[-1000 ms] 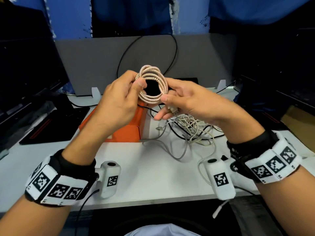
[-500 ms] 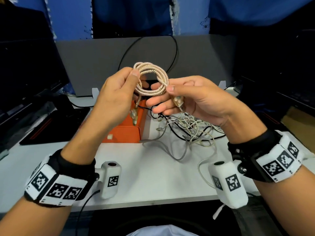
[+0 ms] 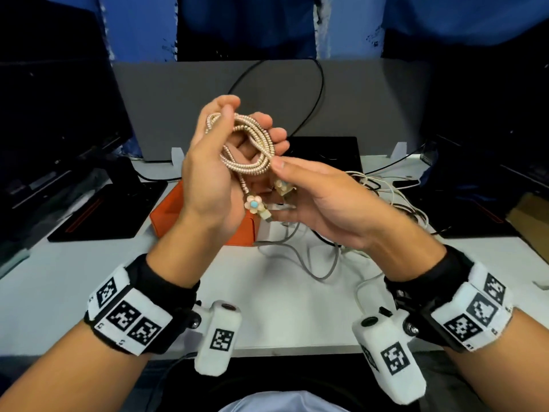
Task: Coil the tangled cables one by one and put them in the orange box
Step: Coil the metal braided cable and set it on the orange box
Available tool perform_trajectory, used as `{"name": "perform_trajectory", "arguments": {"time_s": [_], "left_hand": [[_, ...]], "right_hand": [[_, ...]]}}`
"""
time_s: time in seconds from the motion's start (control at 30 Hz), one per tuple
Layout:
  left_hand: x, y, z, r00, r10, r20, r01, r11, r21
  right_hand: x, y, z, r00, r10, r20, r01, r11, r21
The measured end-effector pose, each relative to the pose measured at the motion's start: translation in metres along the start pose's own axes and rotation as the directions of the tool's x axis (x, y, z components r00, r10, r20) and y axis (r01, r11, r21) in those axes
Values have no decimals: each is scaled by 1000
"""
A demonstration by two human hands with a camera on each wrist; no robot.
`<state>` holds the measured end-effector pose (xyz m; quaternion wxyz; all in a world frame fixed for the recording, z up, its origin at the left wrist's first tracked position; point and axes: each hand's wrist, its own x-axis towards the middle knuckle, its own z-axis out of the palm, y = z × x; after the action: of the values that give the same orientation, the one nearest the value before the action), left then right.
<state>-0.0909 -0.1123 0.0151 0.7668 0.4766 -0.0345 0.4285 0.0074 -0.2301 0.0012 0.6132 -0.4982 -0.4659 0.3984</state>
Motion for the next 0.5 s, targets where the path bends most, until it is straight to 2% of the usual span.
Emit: {"name": "perform_trajectory", "arguments": {"time_s": [0.1,0.27,0.37,0.43,0.5], "left_hand": [[3,0,-2,999,-6,-33,6,1000,-13],[10,-1,-9,979,-201,-37,195,973,-120],[13,-2,-12,972,-233,-15,229,965,-129],[18,0,-15,971,-240,15,239,971,29],[23,3,-20,962,-265,61,241,936,257]], "right_hand": [[0,1,4,999,49,17,-50,998,38],[5,10,3,996,70,52,-76,991,109],[6,15,2,994,83,74,-92,988,125],[9,14,-3,996,78,39,-83,988,129],[12,11,-9,997,74,-28,-69,985,158]]}}
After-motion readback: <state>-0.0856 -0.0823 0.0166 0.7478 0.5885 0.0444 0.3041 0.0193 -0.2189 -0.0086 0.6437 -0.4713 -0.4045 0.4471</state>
